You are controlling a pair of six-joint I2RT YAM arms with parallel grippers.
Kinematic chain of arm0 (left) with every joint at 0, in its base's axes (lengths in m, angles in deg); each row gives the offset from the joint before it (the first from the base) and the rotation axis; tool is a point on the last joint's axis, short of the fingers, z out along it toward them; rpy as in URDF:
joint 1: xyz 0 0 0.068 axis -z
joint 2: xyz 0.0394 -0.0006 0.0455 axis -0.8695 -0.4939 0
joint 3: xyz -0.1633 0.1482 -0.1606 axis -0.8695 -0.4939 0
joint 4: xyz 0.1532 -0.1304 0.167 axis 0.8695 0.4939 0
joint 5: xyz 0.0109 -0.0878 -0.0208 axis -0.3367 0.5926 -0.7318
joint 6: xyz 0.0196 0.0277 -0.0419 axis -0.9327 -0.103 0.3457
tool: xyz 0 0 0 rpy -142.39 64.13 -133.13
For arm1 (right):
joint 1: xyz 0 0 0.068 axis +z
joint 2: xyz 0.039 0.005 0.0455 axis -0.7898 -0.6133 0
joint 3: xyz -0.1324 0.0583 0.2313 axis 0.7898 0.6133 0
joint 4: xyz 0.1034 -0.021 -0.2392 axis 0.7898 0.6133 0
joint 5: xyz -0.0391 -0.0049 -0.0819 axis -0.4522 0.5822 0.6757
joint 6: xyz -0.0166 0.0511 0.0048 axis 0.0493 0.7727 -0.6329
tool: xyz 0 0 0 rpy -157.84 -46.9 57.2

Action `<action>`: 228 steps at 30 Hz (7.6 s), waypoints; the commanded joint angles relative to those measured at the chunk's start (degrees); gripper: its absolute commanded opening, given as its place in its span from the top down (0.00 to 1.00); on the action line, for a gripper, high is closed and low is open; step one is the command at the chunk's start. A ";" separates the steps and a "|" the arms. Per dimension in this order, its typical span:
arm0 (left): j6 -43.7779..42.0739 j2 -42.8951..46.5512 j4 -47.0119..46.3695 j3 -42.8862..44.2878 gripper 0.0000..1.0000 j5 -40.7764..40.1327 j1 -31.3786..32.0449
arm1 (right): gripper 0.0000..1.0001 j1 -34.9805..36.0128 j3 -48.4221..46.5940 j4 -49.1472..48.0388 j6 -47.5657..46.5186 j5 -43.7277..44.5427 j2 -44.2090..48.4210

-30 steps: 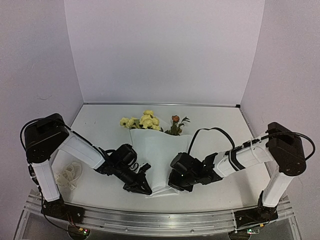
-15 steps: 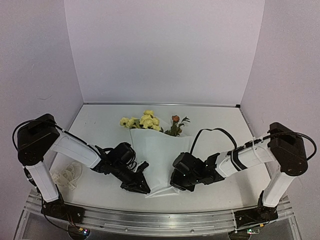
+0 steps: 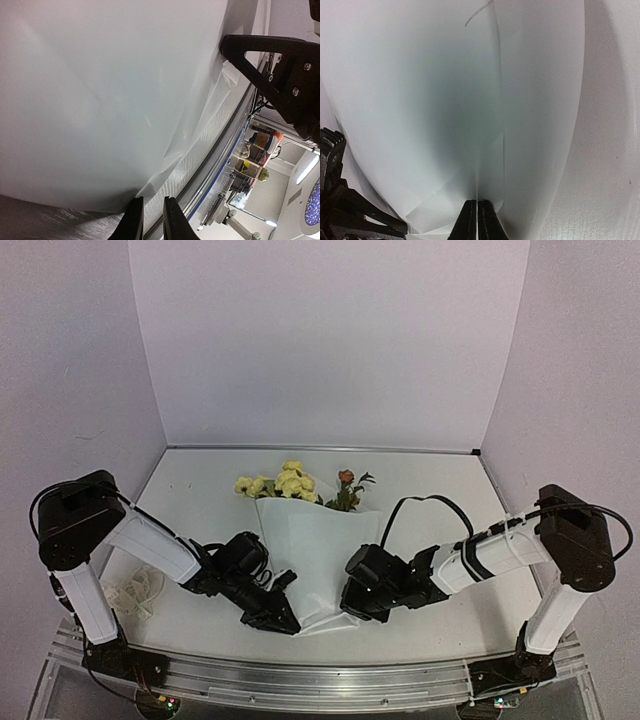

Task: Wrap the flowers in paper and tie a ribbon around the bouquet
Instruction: Press the 2/3-folded wrapping paper against the folded bouquet, then move the folded bouquet to the center of the board, then pick up the ribbon from the corner of the board, then place the ribbon at the center of the board.

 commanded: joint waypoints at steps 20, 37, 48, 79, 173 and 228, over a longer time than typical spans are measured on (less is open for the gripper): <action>7.39 -2.95 -14.72 -2.11 0.82 4.53 -12.95 | 0.95 -0.40 -0.44 3.78 -1.68 -0.31 -3.73; 17.70 -10.10 -27.39 0.03 0.80 6.29 -21.97 | 0.95 -0.38 0.28 4.01 -2.43 -0.78 -3.84; 16.97 -14.18 -23.94 7.46 0.79 8.06 -29.09 | 0.95 -0.42 0.85 3.94 -3.03 -0.94 -3.66; 9.78 -29.27 -2.98 39.06 0.80 6.83 -42.92 | 0.95 -0.57 1.02 3.25 -4.77 -2.34 -2.75; 2.85 9.97 30.22 21.58 0.52 -38.55 -36.83 | 0.20 -20.43 -14.77 2.55 -22.04 -4.86 -1.15; -7.35 26.94 9.15 14.32 1.00 -18.64 -5.72 | 0.20 -12.93 2.37 9.86 -28.25 8.18 35.00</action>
